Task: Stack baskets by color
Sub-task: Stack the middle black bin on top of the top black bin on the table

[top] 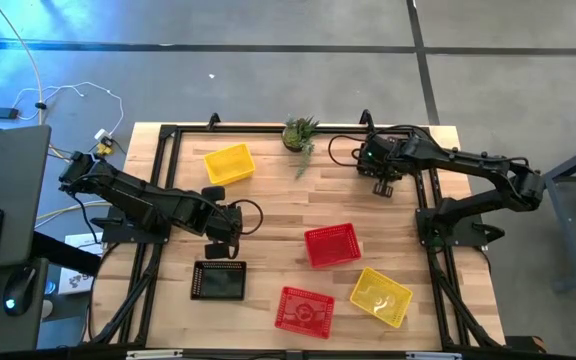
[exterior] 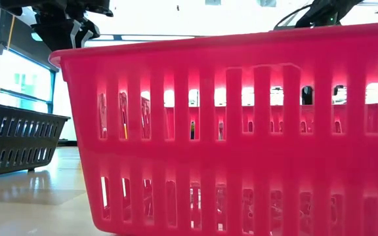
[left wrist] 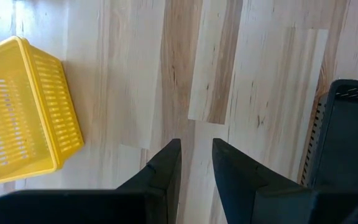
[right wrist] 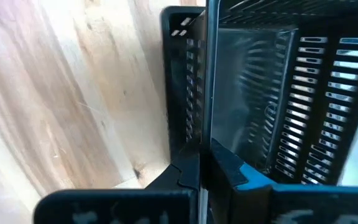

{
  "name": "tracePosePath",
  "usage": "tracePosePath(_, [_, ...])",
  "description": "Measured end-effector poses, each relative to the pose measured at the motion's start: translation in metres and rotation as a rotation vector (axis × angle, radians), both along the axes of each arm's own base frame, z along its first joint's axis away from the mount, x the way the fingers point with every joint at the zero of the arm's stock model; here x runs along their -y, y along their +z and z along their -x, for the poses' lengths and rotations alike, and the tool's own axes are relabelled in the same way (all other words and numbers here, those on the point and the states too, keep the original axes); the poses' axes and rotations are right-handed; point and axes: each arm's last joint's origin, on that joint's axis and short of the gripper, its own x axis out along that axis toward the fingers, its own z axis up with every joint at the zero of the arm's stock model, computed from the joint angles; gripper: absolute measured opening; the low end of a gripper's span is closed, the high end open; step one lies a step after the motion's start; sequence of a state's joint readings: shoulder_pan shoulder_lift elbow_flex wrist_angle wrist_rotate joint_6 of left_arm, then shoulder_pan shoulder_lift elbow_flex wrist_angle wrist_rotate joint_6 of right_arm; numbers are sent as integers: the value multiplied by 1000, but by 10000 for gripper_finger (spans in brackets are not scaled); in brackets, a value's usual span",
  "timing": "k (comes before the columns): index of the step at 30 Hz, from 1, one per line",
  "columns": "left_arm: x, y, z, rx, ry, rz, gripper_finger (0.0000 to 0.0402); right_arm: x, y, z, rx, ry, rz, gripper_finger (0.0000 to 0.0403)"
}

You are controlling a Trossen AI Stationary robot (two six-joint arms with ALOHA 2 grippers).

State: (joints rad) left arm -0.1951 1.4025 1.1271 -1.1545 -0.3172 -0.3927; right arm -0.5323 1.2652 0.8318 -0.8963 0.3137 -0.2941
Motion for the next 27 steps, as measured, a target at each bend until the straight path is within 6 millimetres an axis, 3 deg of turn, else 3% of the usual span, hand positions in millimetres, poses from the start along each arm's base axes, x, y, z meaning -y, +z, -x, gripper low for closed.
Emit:
tracePosePath(14, [2,0,0,-10,-7,52,78,0,0,0,8,-27,10,91])
tracePosePath(21, [2,0,0,-10,-7,52,78,2,1,-2,32,-34,30,98])
tracePosePath(27, [2,0,0,-10,-7,52,78,-1,0,-3,83,-74,-50,99])
